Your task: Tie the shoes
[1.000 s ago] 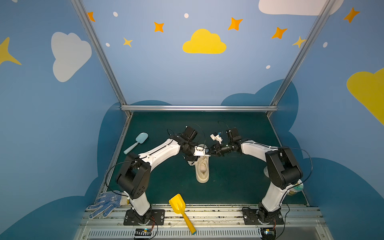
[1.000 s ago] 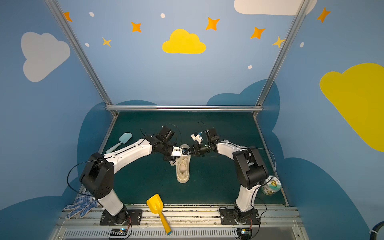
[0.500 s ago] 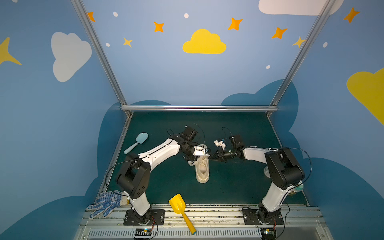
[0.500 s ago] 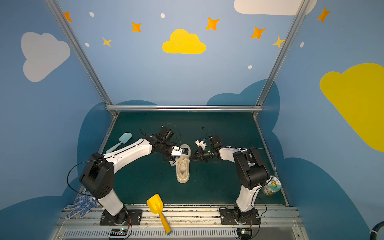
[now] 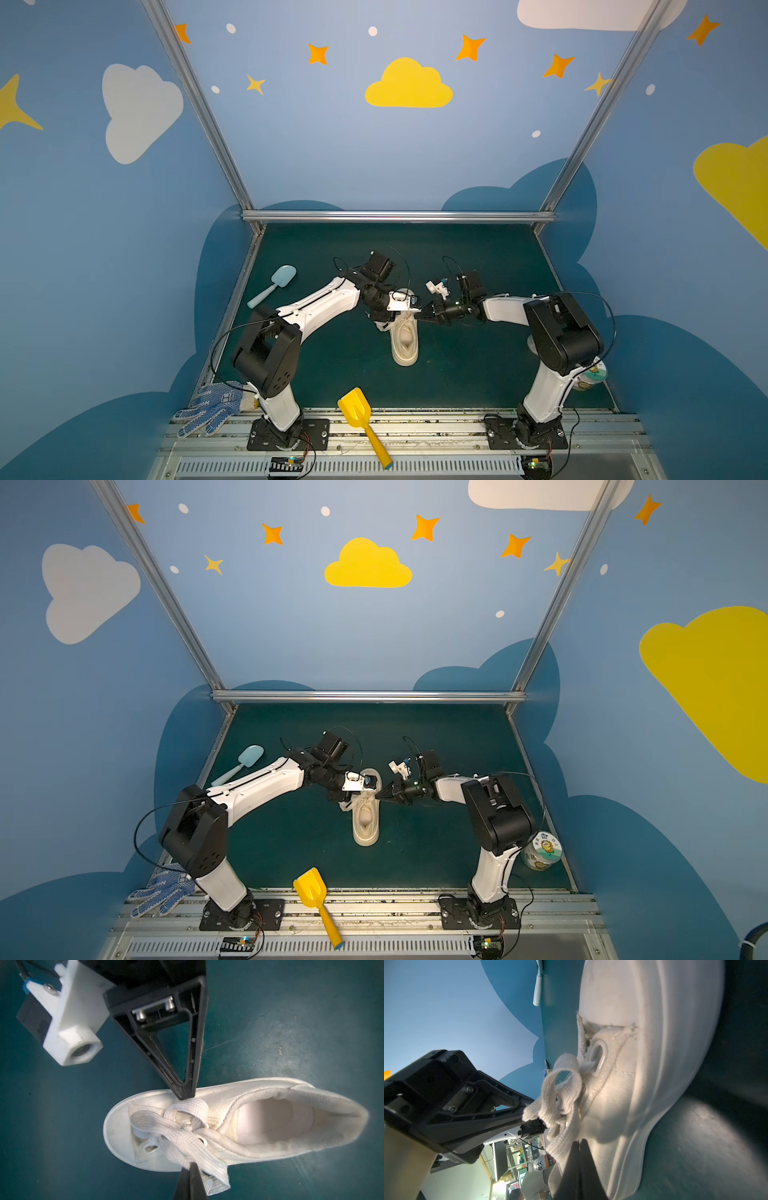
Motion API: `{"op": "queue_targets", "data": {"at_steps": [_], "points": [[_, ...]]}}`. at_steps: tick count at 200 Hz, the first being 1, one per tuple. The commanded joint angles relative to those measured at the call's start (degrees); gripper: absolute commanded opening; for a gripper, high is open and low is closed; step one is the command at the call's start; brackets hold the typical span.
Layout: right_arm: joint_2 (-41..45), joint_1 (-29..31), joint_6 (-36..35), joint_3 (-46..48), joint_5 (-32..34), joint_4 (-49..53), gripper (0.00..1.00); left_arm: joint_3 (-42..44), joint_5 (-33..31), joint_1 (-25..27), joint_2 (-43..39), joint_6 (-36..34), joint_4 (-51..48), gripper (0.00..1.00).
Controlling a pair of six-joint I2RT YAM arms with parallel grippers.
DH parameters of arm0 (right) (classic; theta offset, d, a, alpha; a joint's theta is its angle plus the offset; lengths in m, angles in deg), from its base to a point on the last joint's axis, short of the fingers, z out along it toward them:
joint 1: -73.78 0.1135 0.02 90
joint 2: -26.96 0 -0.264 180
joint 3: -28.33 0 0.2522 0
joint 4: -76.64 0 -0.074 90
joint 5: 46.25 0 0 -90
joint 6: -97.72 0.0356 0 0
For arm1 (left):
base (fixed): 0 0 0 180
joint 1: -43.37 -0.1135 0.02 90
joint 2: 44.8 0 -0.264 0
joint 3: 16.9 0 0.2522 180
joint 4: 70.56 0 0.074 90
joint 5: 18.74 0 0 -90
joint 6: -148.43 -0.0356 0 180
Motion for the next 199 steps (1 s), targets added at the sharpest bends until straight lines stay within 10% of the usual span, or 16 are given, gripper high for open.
{"op": "queue_targets", "data": {"at_steps": [1, 199], "points": [[-1.11, 0.36, 0.68, 0.23, -0.98, -1.26, 0.04, -1.37, 1.54, -0.18, 0.78, 0.31, -0.37, 0.03], [-2.87, 1.96, 8.97, 0.63, -5.29, -14.35, 0.05, -1.01, 3.67, 0.04, 2.87, 1.9, -0.47, 0.03]]}}
